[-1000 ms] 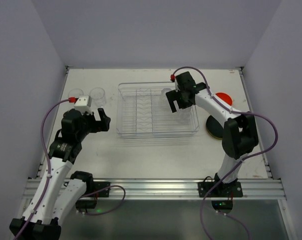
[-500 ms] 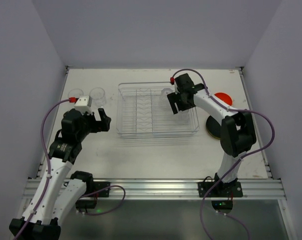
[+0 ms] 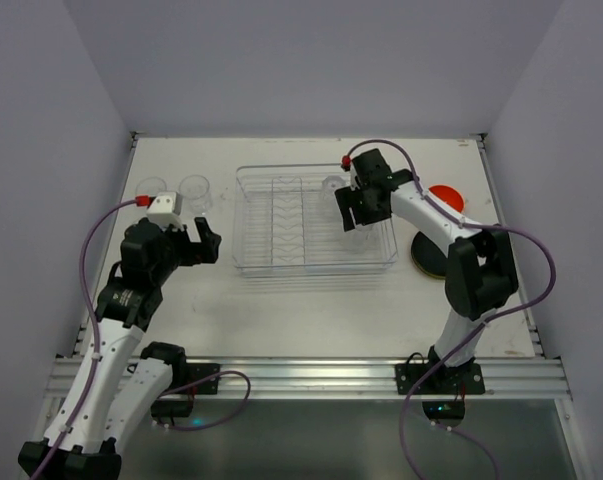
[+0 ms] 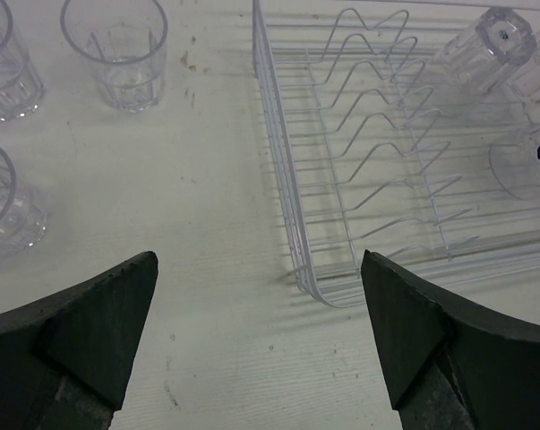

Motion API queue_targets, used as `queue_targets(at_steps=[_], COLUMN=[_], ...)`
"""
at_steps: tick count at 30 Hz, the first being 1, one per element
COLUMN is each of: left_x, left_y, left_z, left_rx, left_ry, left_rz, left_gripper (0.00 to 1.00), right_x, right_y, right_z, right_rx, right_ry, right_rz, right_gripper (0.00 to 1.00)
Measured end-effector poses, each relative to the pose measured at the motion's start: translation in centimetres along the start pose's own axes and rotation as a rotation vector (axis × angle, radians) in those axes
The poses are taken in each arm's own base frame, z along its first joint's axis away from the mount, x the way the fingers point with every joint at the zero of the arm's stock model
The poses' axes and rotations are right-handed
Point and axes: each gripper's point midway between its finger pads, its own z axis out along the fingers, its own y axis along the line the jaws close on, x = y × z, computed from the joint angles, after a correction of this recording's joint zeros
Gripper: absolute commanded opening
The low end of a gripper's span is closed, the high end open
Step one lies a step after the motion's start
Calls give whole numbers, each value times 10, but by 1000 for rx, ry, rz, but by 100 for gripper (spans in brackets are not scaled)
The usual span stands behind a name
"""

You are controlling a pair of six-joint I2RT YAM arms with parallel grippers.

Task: Unload the mixed dishes from the dish rack

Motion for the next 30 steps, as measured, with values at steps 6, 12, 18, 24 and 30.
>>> queue_targets(at_steps=[6, 12, 18, 24, 30], left_x=[-4, -6, -26, -12, -6], left_y=[-2, -19, -99, -182, -250], left_z=[-5, -8, -14, -24, -51], left_rx=[8, 100, 534, 866, 1117], left_ry=[-22, -28, -85, 29, 54], left_rz=[1, -15, -165, -215, -216], left_gripper=[100, 100, 100, 100, 98], right_x=[10, -4, 1, 13, 23], right_y=[13, 26, 59, 88, 104], right_z=[-33, -91, -152, -211, -251], right_rx=[-76, -170, -418, -664, -810], right_ry=[-42, -215, -430, -660, -797], right_rz=[50, 109, 147, 112, 35], right_gripper=[0, 0, 0, 0, 0])
